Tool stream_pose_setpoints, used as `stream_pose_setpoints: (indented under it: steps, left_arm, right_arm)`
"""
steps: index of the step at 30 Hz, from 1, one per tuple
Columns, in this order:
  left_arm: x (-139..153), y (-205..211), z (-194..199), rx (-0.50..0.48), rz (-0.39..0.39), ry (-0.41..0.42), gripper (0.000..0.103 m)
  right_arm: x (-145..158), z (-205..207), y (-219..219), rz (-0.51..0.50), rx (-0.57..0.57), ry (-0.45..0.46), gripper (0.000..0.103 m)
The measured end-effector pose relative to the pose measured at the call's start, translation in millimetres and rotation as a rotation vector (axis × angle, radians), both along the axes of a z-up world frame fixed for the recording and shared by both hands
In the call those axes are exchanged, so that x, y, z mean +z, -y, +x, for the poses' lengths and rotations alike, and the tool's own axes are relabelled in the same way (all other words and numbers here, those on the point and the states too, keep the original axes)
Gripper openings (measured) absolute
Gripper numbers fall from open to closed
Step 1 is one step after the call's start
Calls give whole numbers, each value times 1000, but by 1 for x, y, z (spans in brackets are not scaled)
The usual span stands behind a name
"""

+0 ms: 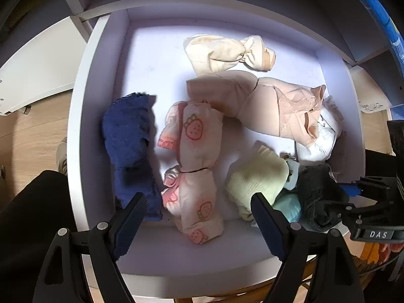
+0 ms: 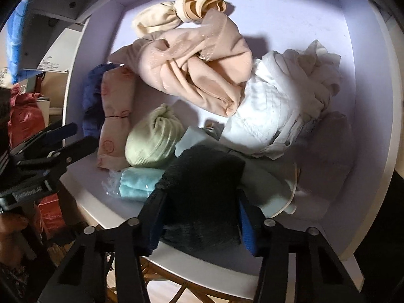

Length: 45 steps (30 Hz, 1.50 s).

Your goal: Organize soft objects

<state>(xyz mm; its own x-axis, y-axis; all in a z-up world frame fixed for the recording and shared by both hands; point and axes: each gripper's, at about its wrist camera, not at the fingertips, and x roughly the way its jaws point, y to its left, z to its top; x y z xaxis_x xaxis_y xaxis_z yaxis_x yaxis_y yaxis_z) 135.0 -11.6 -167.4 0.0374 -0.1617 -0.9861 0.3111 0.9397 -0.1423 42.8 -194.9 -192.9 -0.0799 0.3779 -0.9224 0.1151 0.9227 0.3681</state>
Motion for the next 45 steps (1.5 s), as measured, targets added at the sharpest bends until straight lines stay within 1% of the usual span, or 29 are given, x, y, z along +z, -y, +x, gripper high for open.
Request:
stream_pose_setpoints:
  steps: [2,3,6,8,9,11,13,16,19,21,24,27,28,29,30,31,33,35,37,40,42,43,44,45]
  left_arm:
    - [-2,5,1,0,-7,3,85]
    - [-2,7,2,1,-11,4,85]
    - [-1,10,4,22,-43,3,85]
    - [-2,11,7,46,-64,-4,85]
    - [-3,12,8,59,-77,-9,85]
    - [-4,12,11,87,-109,-19,85]
    - [-5,12,13,120,-147,-33,85]
    - [-10,16,18,177,-238,-65,86]
    - [-14,24,21,220,-317,-92,87]
    - [-19,33,26,254,-369,-117,89]
    - [-25,42,32,286,-408,-158,90]
    - [-31,51,40,337,-447,-193,93]
    - [-36,54,43,362,-455,-213,97]
    - [-40,55,45,386,-448,-222,101]
    - [-43,57,47,412,-448,-226,101]
    - [-46,58,49,425,-449,-229,101]
    - [-55,63,52,467,-424,-244,101]
    - [-61,68,55,490,-421,-254,102]
    - [-64,73,57,504,-415,-254,102]
    - [-69,78,62,534,-416,-246,102]
    - [-73,74,62,556,-414,-243,100]
    - [-74,73,62,565,-414,-246,97]
    - [-77,72,62,574,-428,-259,88]
    - [-78,70,62,577,-447,-271,83]
  right_arm:
    - [4,-1,0,9,-13,12,48]
    - [12,-2,8,16,-25,27,47]
    - [33,2,19,9,-66,115,45]
    - [43,7,25,-37,-74,175,45]
    - [49,9,27,-84,-69,205,45]
    - [53,12,29,-143,-60,219,45]
    - [46,8,32,-180,-39,199,45]
    - [34,3,30,-203,-6,153,46]
    - [26,-5,26,-223,27,117,50]
    - [21,-10,23,-229,50,88,56]
    - [17,-17,23,-215,47,58,64]
    - [12,-23,25,-212,39,36,66]
    - [11,-25,25,-213,40,35,65]
    - [6,-24,26,-210,40,35,61]
    - [5,-26,27,-208,38,34,53]
    - [5,-28,28,-211,36,33,50]
    - [5,-30,32,-198,17,43,47]
    - [8,-31,36,-186,-2,58,45]
    - [5,-23,37,-165,-35,74,44]
    - [13,-26,46,-129,-84,95,44]
    - [14,-28,50,-128,-92,98,44]
    - [14,-29,51,-123,-96,97,44]
    - [15,-30,50,-119,-99,96,44]
    - [15,-30,51,-116,-105,97,44]
